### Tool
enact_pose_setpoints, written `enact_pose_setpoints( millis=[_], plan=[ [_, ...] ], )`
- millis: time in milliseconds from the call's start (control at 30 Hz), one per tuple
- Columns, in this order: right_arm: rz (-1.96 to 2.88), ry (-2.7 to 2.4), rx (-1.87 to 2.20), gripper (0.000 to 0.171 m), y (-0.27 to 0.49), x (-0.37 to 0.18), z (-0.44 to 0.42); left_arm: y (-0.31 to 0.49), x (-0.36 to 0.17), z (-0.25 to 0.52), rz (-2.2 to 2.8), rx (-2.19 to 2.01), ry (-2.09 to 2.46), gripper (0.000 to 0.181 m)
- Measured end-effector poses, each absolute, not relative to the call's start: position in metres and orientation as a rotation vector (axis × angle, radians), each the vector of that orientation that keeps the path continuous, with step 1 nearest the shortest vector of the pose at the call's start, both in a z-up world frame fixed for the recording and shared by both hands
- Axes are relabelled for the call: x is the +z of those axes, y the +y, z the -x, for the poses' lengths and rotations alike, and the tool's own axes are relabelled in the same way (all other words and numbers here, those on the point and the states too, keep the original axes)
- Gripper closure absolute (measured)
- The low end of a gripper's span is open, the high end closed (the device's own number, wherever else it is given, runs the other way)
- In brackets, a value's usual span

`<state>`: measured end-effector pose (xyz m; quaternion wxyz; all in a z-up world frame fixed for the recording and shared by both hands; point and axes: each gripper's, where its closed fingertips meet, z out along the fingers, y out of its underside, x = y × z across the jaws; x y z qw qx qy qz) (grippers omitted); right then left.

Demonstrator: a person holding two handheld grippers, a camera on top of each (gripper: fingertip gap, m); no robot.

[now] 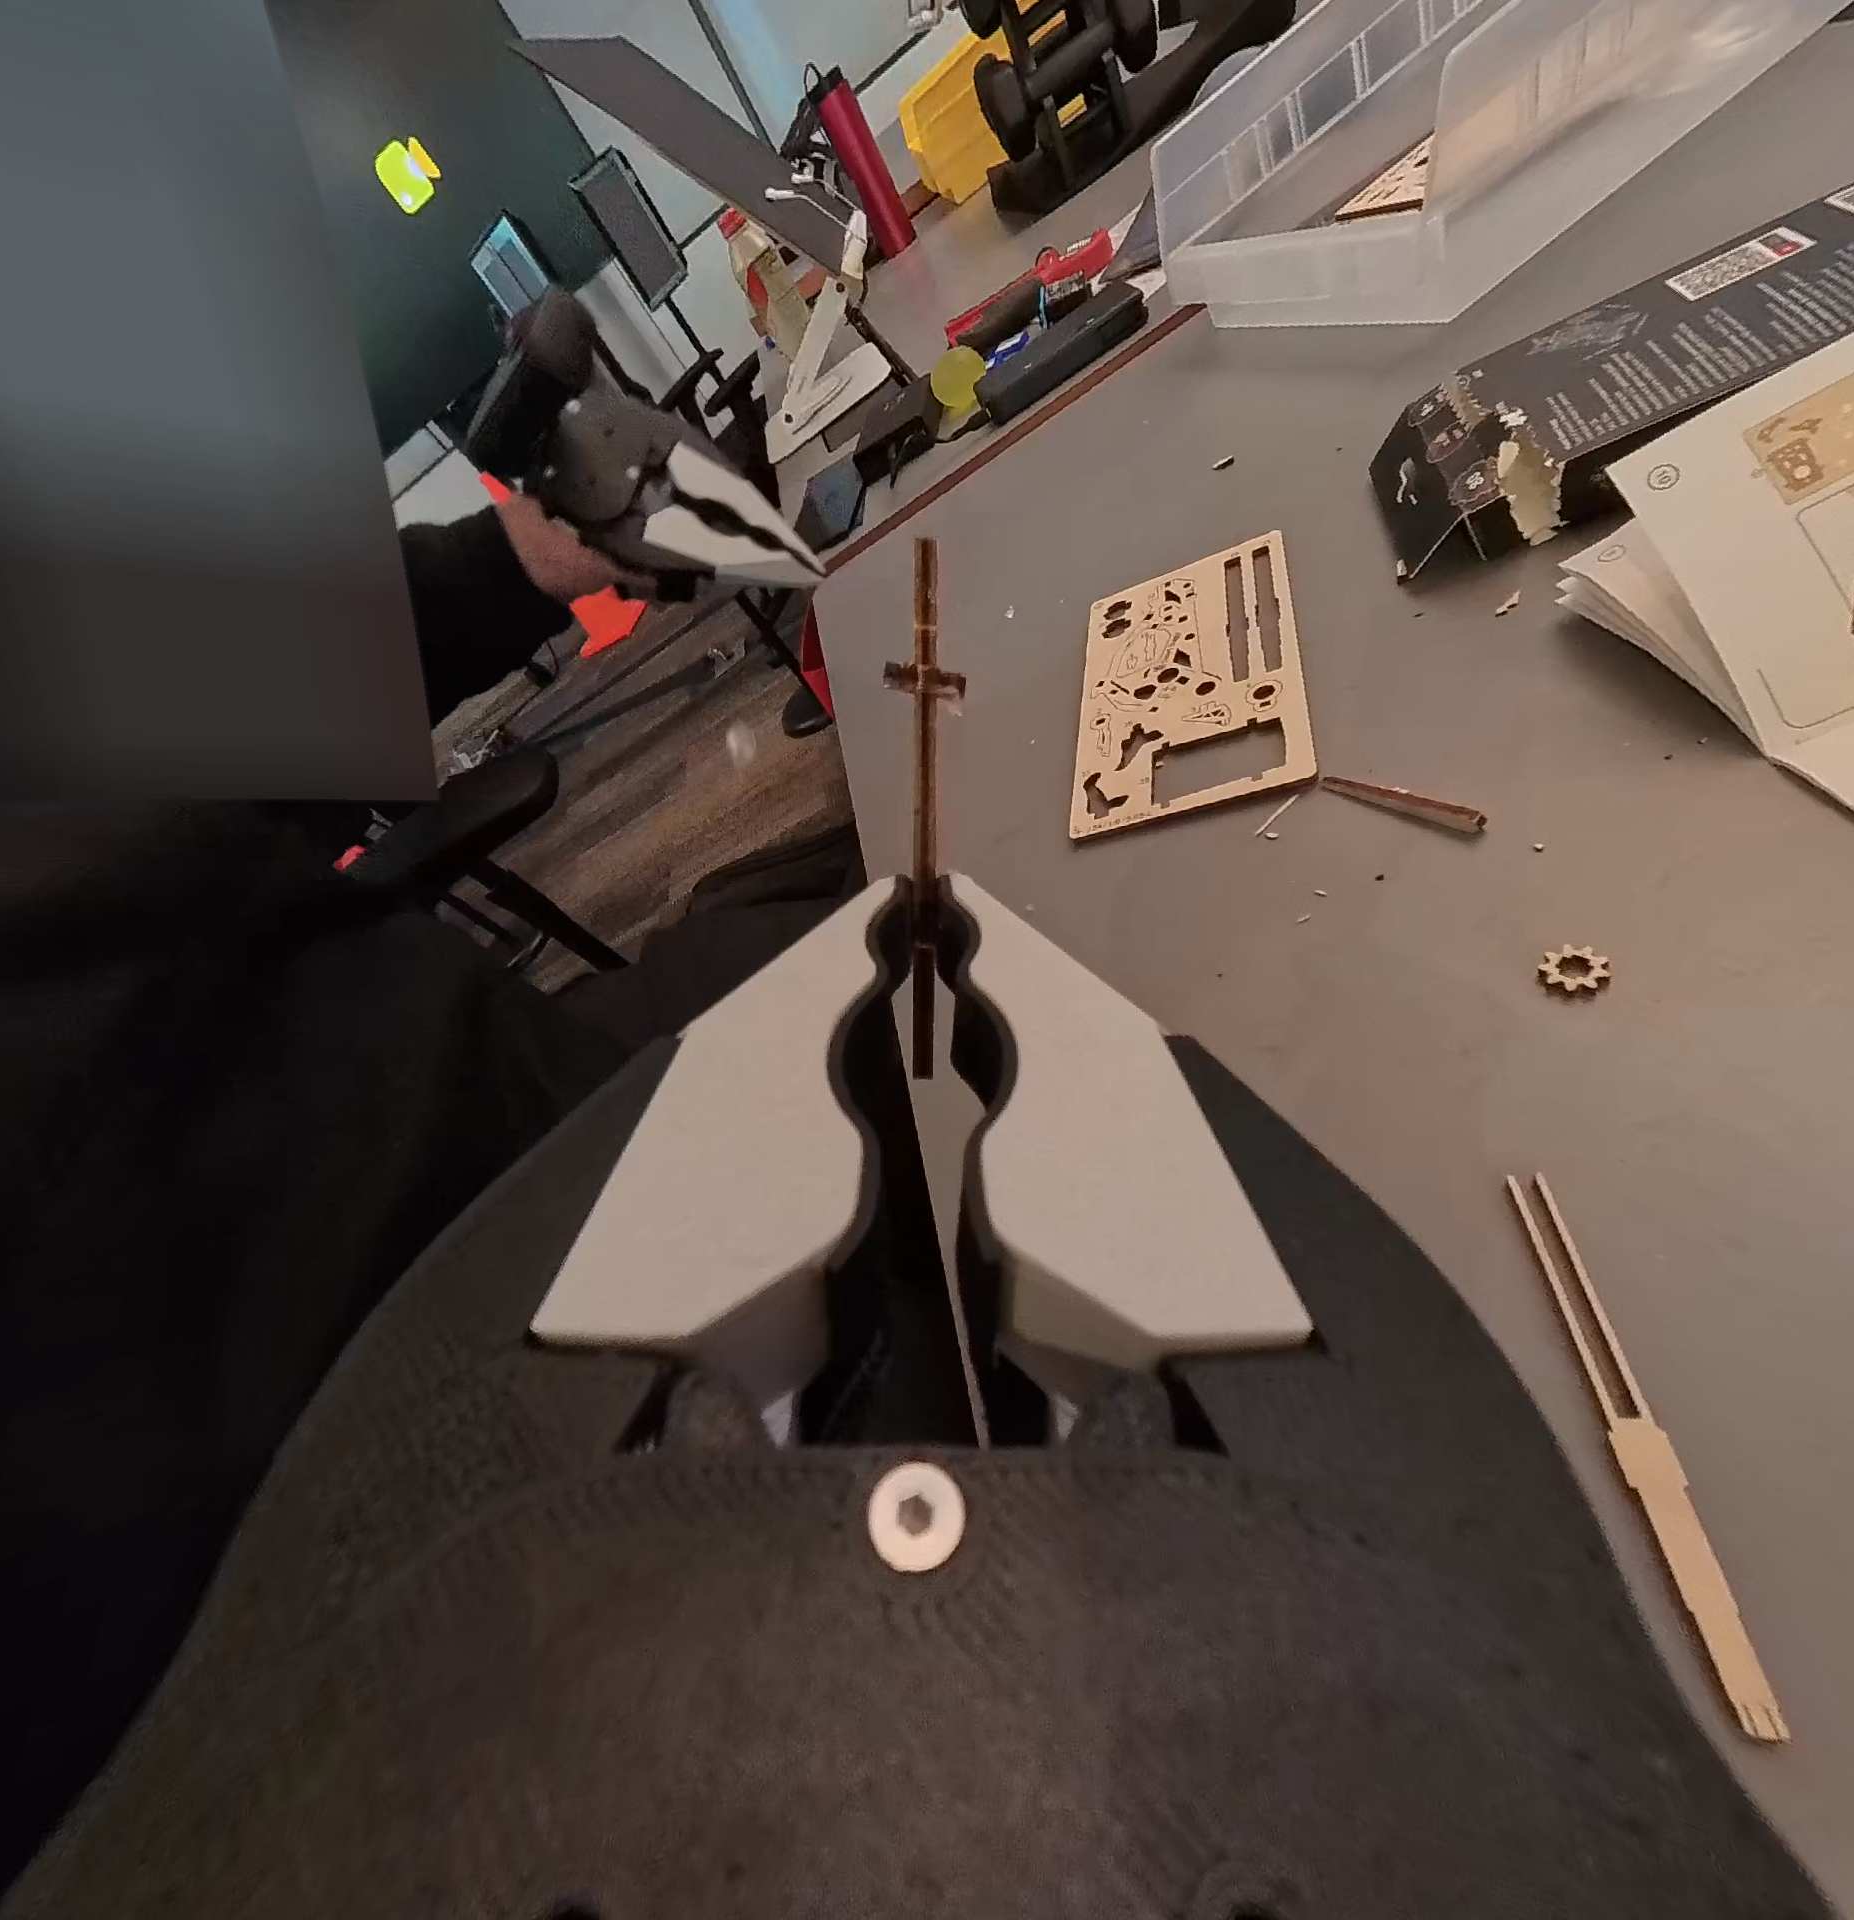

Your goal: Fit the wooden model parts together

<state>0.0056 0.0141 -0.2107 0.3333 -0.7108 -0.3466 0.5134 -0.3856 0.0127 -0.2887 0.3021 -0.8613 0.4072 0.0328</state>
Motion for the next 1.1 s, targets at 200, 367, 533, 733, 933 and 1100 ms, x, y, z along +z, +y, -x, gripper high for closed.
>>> enact_pose_setpoints(
  millis=[200,367,533,733,933,1100],
  plan=[
    [1.864,-0.929,1.316,0.17,0.011,-0.212,-0.001,-0.021,-0.305,0.428,2.31,0.152,0.821,0.171],
    [1.874,-0.936,1.294,0.17,0.011,-0.215,-0.001,-0.045,-0.291,0.458,2.326,0.15,0.623,0.143],
    [1.894,-0.941,1.254,0.17,0.017,-0.22,-0.001,-0.075,-0.28,0.47,2.312,0.122,0.481,0.132],
    [1.946,-0.99,1.078,0.17,0.028,-0.228,-0.001,-0.056,-0.27,0.407,2.217,-0.034,0.566,0.117],
    [1.966,-1.079,0.906,0.17,0.03,-0.238,0.003,-0.02,-0.263,0.316,2.134,-0.106,0.9,0.121],
    [2.011,-1.168,0.662,0.17,0.038,-0.258,-0.004,-0.054,-0.261,0.339,2.198,-0.123,0.687,0.13]
  ],
)
